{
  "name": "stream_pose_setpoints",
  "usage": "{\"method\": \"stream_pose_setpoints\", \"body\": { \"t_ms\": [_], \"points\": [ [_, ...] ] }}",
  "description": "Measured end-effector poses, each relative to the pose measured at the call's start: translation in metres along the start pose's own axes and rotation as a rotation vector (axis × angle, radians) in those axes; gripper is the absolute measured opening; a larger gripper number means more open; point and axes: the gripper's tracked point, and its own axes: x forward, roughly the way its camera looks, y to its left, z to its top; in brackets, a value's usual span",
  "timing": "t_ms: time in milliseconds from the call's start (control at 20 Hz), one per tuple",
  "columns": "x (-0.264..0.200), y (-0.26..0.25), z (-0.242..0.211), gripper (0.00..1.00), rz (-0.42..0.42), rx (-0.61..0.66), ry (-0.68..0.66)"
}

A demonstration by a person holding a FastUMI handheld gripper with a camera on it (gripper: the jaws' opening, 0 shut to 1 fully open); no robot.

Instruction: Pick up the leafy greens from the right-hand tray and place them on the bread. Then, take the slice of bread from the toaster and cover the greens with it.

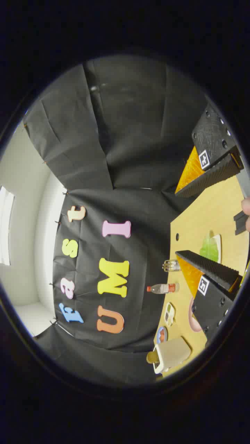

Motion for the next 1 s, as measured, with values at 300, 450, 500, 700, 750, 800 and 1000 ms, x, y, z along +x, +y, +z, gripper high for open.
{"method": "stream_pose_setpoints", "body": {
  "t_ms": [300, 450, 500, 700, 750, 800, 1000],
  "points": [
    [0.003, 0.008, -0.001, 0.95, 0.008, -0.012, 0.011],
    [0.004, 0.012, 0.0, 0.95, 0.012, -0.016, 0.01],
    [0.004, 0.011, -0.001, 0.95, 0.011, -0.015, 0.009],
    [0.007, 0.011, -0.004, 0.95, 0.012, -0.013, 0.016],
    [0.008, 0.011, -0.005, 0.95, 0.009, -0.013, 0.022],
    [0.009, 0.01, -0.007, 0.95, 0.009, -0.009, 0.027],
    [0.013, 0.009, -0.013, 0.95, 0.008, -0.01, 0.039]
  ]
}}
